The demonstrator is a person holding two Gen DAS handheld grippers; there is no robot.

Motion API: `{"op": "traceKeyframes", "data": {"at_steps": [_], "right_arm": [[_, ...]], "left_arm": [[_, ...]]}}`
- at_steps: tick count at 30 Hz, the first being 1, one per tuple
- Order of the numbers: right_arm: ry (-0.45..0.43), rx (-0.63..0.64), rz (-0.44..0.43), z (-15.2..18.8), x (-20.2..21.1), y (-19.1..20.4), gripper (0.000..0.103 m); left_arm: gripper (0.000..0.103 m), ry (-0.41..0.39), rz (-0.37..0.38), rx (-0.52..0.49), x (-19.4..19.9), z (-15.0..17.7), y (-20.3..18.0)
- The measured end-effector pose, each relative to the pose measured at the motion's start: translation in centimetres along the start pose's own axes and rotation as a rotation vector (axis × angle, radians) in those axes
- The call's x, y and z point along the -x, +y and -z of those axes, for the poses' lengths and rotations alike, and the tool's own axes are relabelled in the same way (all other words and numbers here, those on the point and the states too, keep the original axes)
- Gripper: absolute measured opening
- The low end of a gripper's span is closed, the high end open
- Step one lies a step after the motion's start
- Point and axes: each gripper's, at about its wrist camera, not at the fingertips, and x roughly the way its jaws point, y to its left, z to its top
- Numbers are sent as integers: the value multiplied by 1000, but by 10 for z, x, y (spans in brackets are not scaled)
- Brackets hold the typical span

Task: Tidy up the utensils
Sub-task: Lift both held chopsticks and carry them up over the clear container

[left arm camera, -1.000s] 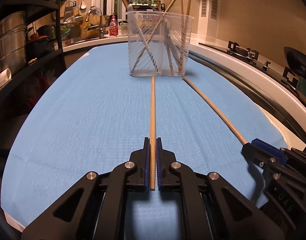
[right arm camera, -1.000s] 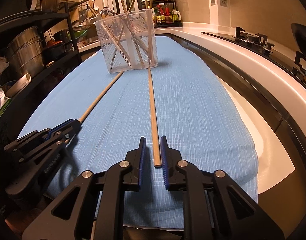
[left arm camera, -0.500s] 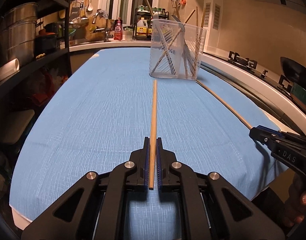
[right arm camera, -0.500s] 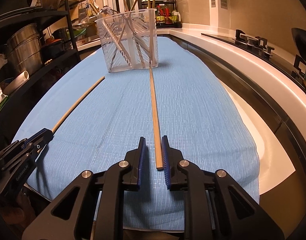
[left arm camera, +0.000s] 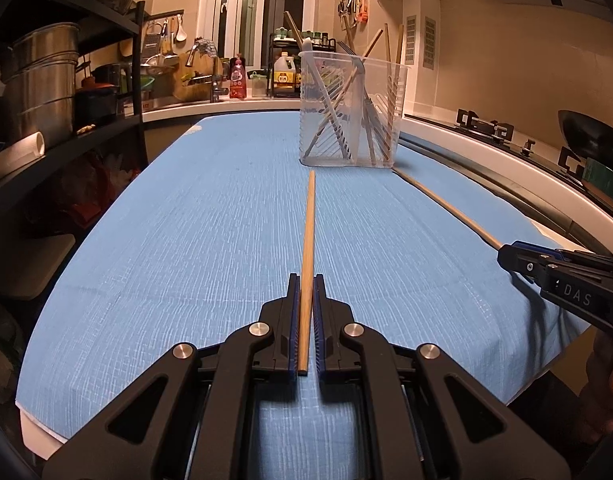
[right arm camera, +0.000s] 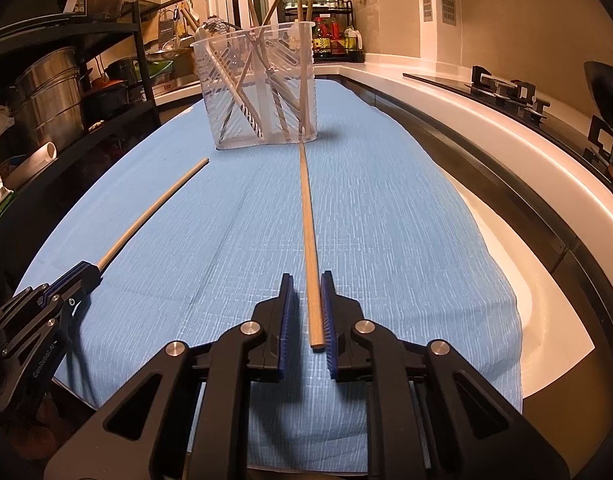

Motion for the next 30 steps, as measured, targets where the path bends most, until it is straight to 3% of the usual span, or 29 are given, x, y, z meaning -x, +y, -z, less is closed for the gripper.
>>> {"op": "traceKeyframes", "data": {"at_steps": [10, 30], "right_arm": [[9, -15, 2, -7, 11, -4, 7], [-164, 1, 0, -42, 95, -8, 7]], "left_arm": [[6, 33, 11, 12, 3, -5, 3], [6, -105, 17, 17, 65, -44, 3]]}}
